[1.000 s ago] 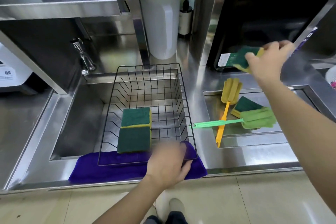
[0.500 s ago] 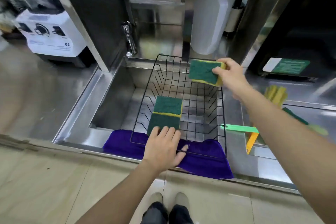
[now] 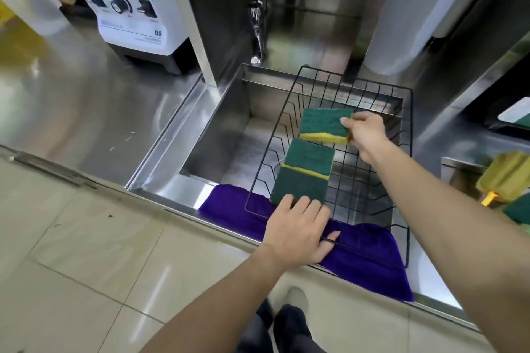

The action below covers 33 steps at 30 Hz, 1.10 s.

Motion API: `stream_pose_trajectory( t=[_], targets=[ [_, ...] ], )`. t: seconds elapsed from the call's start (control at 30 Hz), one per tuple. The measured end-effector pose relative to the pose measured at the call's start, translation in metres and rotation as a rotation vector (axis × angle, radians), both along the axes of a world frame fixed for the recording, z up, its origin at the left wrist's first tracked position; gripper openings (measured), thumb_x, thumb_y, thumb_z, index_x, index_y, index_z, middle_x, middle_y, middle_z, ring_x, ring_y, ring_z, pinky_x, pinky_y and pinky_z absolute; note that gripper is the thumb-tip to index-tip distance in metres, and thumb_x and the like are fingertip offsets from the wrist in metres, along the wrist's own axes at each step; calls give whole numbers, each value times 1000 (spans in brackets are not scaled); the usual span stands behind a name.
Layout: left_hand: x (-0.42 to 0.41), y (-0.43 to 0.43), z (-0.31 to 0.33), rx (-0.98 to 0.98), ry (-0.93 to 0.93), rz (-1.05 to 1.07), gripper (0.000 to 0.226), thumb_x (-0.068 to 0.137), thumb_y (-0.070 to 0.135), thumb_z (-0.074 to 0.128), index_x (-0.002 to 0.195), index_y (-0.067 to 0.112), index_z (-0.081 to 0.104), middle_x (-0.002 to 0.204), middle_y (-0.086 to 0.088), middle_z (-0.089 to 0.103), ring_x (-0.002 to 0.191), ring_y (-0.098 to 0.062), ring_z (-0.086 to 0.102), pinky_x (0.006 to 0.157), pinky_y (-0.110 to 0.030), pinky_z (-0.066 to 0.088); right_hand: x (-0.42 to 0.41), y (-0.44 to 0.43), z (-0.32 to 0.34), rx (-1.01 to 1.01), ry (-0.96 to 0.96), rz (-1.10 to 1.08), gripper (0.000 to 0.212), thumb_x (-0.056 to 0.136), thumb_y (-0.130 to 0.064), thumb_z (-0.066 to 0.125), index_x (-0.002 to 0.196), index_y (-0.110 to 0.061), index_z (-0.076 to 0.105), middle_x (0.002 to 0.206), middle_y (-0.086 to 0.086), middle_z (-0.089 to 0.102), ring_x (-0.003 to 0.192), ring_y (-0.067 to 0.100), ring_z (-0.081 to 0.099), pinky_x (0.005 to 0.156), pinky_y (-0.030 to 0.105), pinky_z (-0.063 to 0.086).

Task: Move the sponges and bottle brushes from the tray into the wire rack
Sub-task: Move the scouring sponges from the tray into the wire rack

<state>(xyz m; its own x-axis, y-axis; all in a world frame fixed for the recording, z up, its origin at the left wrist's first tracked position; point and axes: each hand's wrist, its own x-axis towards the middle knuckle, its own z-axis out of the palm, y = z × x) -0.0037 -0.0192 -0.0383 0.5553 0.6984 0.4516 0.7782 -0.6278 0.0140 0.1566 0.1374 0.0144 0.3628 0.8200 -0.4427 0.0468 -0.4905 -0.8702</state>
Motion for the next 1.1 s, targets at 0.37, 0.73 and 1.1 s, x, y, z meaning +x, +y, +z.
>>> stream_pose_trajectory(
  t=[0.37,0.73,1.1],
  targets=[
    [1,-1,2,-23,-16,12,34,87,44,51,85,11,61,73,-2,57,66,-23,48,62,-34,37,0,-1,-24,-141,-348,241,32,94,-25,53,114,0,59,113,16,62,102,30,56,84,36,42],
    [11,1,7,-51,95,-160,37,82,46,52,91,11,59,85,-4,60,74,-23,51,68,-37,38,28,-29,11,-49,-500,321,39,93,-28,52,123,-2,54,127,15,58,114,29,54,90,31,41],
    [65,-21,9,-74,226,-324,45,85,50,39,98,12,60,85,-3,61,75,-22,53,71,-38,37,128,-85,46,229,-651,-136,21,90,-8,50,101,-4,68,94,11,67,92,24,60,83,27,43]
  ],
)
